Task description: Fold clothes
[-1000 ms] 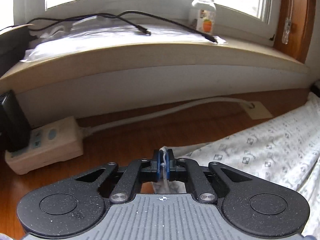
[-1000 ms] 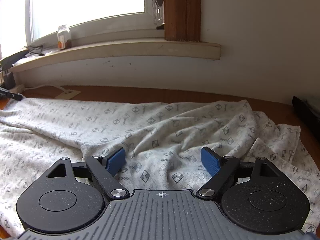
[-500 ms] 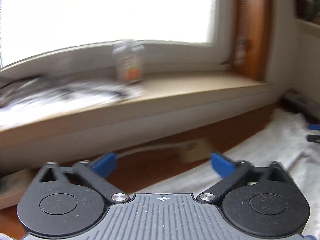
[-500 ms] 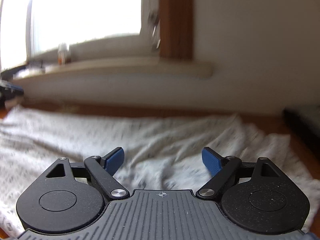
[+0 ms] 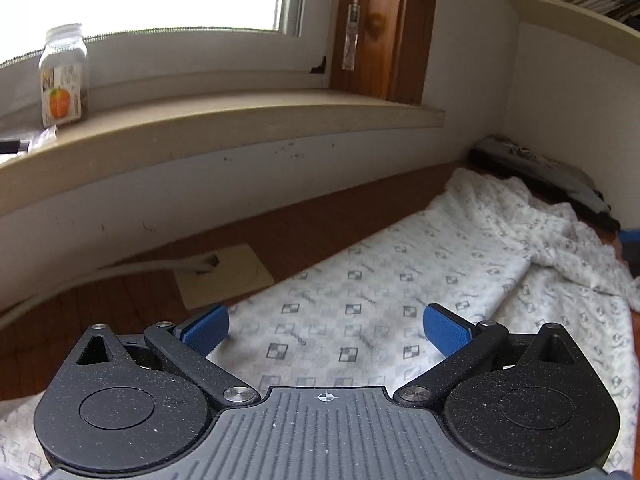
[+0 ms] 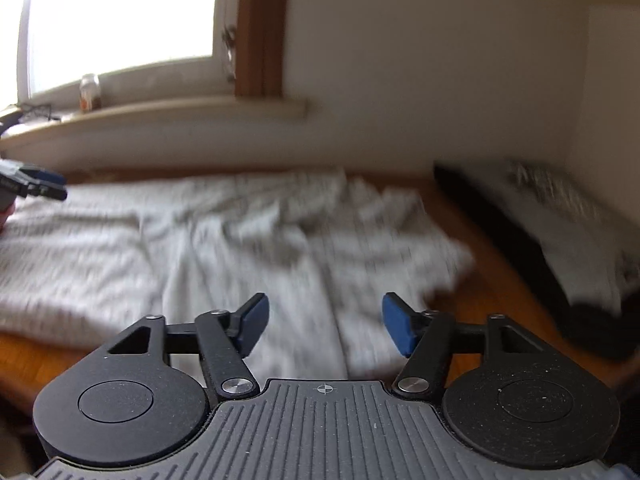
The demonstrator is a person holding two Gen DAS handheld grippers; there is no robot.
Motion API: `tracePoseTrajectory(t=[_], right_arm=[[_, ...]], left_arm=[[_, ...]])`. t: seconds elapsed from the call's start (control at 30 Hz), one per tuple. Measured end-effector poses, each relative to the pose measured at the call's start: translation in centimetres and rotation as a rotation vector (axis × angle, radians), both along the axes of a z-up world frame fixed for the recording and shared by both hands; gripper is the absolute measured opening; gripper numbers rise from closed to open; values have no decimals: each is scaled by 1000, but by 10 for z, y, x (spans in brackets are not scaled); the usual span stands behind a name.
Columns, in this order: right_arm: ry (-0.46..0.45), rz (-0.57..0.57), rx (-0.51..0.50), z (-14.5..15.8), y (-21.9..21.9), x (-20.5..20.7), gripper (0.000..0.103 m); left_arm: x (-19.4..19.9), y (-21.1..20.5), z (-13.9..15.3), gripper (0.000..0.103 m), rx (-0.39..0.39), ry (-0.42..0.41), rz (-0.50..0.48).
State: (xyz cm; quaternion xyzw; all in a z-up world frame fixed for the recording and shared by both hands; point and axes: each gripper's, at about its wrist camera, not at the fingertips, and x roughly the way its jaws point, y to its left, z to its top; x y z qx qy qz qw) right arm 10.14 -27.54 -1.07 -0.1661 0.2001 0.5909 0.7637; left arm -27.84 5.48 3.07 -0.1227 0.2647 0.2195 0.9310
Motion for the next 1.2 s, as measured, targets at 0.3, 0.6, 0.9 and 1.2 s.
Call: tracePoseTrajectory(t=[0.3, 0.6, 0.9, 1.2], right_arm=[[101, -5, -95, -15, -39, -3, 59], [117, 28, -98, -19, -39, -9, 17], [-59, 50, 8, 52, -27, -21, 13], [-224, 213, 119, 124, 88, -59, 13]], left_arm=[[-1, 6, -1, 103, -38, 5, 1], [0, 8, -3, 103, -47, 11, 3], [0, 8, -3, 103, -52, 17, 2], [1, 9, -3, 103, -54, 18, 3]])
